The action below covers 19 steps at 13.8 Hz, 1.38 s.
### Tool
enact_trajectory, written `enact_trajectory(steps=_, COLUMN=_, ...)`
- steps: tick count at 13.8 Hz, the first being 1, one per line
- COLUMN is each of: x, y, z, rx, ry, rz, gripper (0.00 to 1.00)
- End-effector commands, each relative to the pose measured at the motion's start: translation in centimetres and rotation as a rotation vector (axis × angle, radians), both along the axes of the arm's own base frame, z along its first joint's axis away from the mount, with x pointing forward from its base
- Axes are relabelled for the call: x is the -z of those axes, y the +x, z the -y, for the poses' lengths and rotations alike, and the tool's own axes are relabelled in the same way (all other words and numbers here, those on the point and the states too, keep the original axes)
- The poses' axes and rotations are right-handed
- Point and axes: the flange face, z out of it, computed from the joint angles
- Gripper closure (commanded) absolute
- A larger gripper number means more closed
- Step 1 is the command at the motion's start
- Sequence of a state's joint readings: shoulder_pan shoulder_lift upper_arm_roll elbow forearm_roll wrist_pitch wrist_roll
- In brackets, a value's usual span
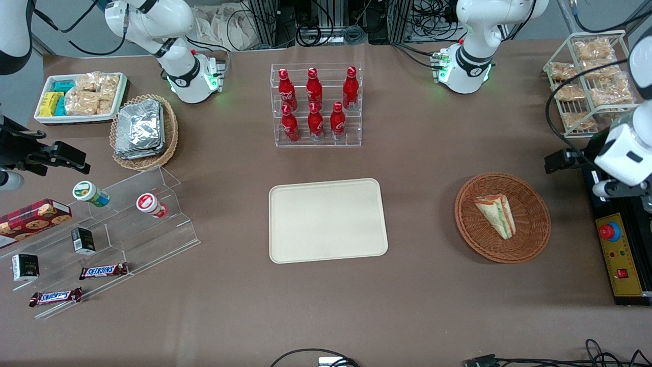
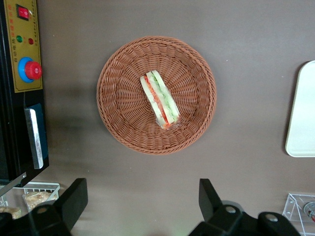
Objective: Place sandwich from basket to tray
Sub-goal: 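Move the left gripper over the wrapped sandwich in the wicker basket, then lower the left gripper and close it on the wrapped sandwich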
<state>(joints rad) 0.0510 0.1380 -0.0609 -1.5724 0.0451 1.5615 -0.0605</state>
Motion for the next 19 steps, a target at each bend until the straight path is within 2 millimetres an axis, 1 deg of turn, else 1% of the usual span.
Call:
enact_trajectory(steps=1, x=3.2, y=2.0, z=-1.4, rx=-0.064, ry=0.004, rz=-0.046, gripper=0.00)
enact_trajectory(steps=2, x=4.8, y=2.4, z=-2.2, rx=-0.149, ry=0.003, rz=-0.070, gripper=0.00)
enact_trajectory(steps=4, x=8.2, y=3.1, z=-1.8, rx=-0.263, ry=-0.028, rz=-0.129, gripper=0.00)
enact_trajectory(steps=6, x=11.5, y=3.9, z=-2.1, rx=-0.291, ry=-0.024, rz=-0.163, gripper=0.00)
enact_trajectory(steps=7, x=13.4, y=4.4, z=-2.9, rx=-0.338, ry=-0.017, rz=-0.170, gripper=0.00)
enact_trajectory(steps=8, x=15.6, y=4.6, z=-3.2, rx=-0.392, ry=-0.009, rz=-0.176, gripper=0.00)
enact_trajectory(steps=9, x=17.5, y=4.7, z=-3.1, rx=-0.409, ry=-0.003, rz=-0.170, gripper=0.00)
enact_trajectory(steps=12, x=23.2, y=4.1, z=-3.4, rx=-0.441, ry=0.003, rz=-0.170, gripper=0.00)
enact_trajectory(steps=14, x=26.6, y=3.3, z=-3.3, rx=-0.463, ry=0.003, rz=-0.141, gripper=0.00)
enact_trajectory(steps=16, x=28.7, y=2.5, z=-3.1, rx=-0.487, ry=0.000, rz=-0.117, gripper=0.00)
enact_trajectory(steps=19, x=30.4, y=2.3, z=-2.2, rx=-0.524, ry=-0.024, rz=-0.141, gripper=0.00)
